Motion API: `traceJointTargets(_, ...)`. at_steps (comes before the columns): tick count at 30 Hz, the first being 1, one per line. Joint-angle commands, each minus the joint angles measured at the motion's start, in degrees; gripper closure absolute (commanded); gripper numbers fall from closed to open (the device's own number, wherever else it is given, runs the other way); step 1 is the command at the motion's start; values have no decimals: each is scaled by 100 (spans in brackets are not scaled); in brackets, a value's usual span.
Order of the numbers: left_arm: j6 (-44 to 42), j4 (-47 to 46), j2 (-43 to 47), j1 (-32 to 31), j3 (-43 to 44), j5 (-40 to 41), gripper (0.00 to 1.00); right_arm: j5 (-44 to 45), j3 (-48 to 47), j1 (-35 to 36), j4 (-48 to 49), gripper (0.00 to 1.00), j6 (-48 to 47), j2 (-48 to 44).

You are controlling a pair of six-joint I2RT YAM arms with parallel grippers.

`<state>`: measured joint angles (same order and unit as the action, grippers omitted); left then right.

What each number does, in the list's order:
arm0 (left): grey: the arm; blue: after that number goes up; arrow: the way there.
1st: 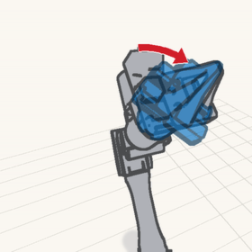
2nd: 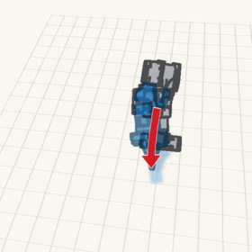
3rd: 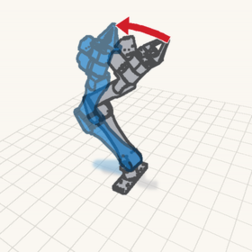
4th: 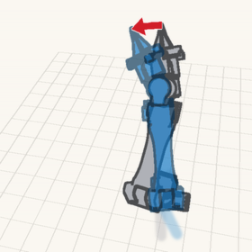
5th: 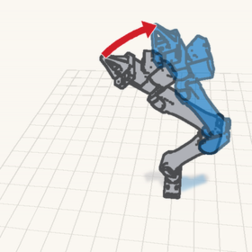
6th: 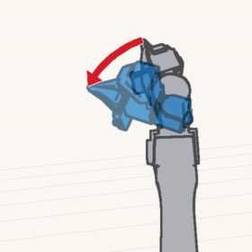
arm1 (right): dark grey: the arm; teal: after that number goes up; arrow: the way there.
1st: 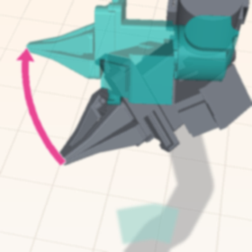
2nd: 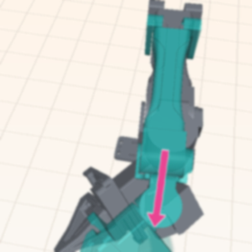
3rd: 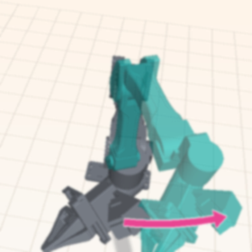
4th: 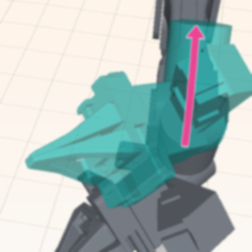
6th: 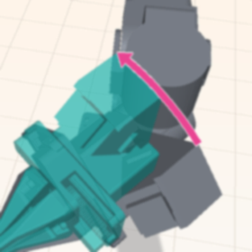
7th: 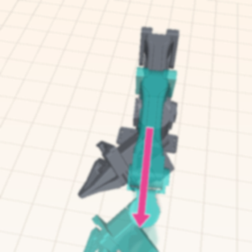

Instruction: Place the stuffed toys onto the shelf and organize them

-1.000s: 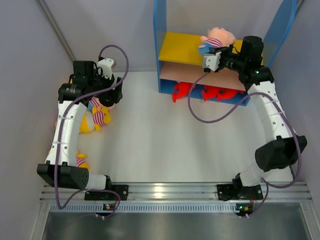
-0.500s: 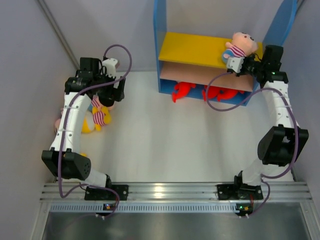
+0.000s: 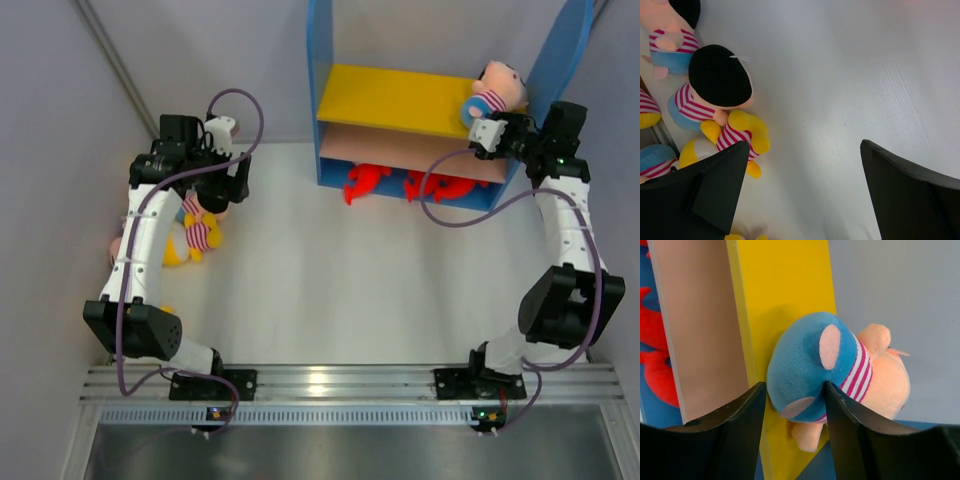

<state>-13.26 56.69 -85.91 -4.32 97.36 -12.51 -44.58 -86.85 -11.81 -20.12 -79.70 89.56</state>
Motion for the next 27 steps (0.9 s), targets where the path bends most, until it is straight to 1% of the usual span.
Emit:
traceJointTargets(1, -28, -35, 109, -8, 73, -76, 1, 89, 89, -154, 350, 49, 218, -342)
traceJointTargets(6, -19, -26, 127, -8, 55, -93, 1, 265, 98, -260, 509, 49, 324, -413)
traceJointTargets(11, -37, -35, 127, -8, 55, -111, 1, 669, 370, -260, 1123, 49, 481, -474)
traceJointTargets(12, -28, -35, 118, -8, 46, -111, 1, 722, 370, -260, 1116, 49, 421, -466)
traceJointTargets(14, -45, -35, 118, -8, 55, -102, 1, 906, 405, -260, 1263, 45, 341, -474)
traceJointTargets(16, -28, -35, 92, -8, 81, -146, 1, 1003, 415, -251, 1291, 44, 315, -501)
traceJointTargets(19, -10, -35, 66, -8, 73, -173, 1, 846, 414, -234, 1037, 41, 96, -728)
traceJointTargets(22, -54, -52, 109, 1, -15, -155, 1, 556, 432, -190, 756, 36, 25, -983)
traceJointTargets(25, -63, -44, 118, -8, -155, -146, 1, 197, 379, -93, 562, 33, 208, -1247)
traceJointTargets(27, -63, -52, 83, -8, -209, -129, 1, 151, 204, 47, 413, 29, 516, -1335)
